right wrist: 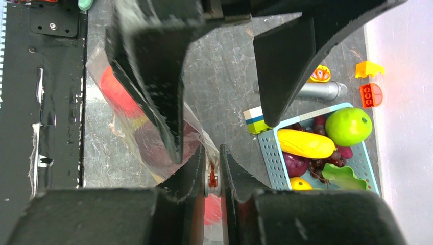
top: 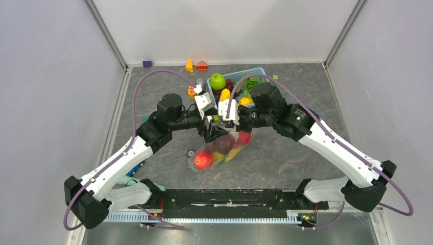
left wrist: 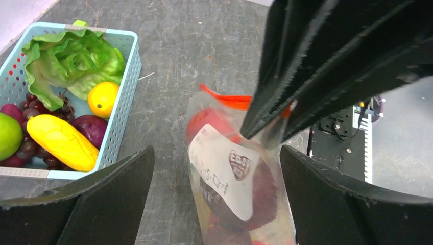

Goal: Open the zip-top bag and remove the fake food
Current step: Unzip the zipper food storage bag at the center of the board.

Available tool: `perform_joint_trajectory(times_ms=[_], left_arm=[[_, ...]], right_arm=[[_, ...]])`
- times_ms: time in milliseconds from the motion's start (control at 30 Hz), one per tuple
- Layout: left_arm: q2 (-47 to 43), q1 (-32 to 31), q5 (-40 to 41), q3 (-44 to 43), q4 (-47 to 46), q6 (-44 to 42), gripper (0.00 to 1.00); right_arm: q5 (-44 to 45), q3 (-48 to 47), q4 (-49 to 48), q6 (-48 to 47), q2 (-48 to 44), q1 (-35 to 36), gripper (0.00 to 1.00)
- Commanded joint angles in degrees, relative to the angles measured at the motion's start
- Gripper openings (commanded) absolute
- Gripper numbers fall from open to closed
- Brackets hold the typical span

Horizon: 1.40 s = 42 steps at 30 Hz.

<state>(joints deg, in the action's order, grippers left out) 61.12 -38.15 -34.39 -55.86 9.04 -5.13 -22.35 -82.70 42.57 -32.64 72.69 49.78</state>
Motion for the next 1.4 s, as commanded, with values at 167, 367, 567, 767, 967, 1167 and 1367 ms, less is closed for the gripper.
perform_joint_trajectory(times_ms=[167, 367, 567, 767, 967, 1167, 1367], left_arm=[[3.3, -1.5, 4.3, -1.8, -1.2, 2.1, 0.78], [3.6, -1.8, 4.9, -2.9, 0.3, 1.9, 0.49], [2.6, -1.8, 5.9, -3.3, 1.7, 1.2, 0.41], [3.3, -1.8, 1.6, -7.0, 7.0, -1.0, 0.06], [3.9, -1.8, -0.4, -9.0, 11.3, -4.3, 0.02], [3.4, -1.8, -1.4, -6.9, 9.7, -4.7, 0.02], [3.1, -1.8, -2.0, -6.3, 9.6, -5.1, 0.02]], right_arm=[[-1.9, -1.7, -3.3, 1.2, -0.8, 0.1, 0.0], [0.1, -0.9, -3.3, 1.4, -1.6, 0.2, 0.0], [0.8, -0.1, -3.3, 1.7, -2.5, 0.2, 0.0], [1.5, 2.1, -4.6, 1.4, -4.2, 0.2, 0.0], [2.6, 7.8, -9.2, 1.5, -8.7, 0.2, 0.08], [3.4, 10.8, -10.6, 1.3, -11.5, 0.1, 0.37], [4.6, 14.5, -12.2, 1.9, -14.0, 0.1, 0.56]])
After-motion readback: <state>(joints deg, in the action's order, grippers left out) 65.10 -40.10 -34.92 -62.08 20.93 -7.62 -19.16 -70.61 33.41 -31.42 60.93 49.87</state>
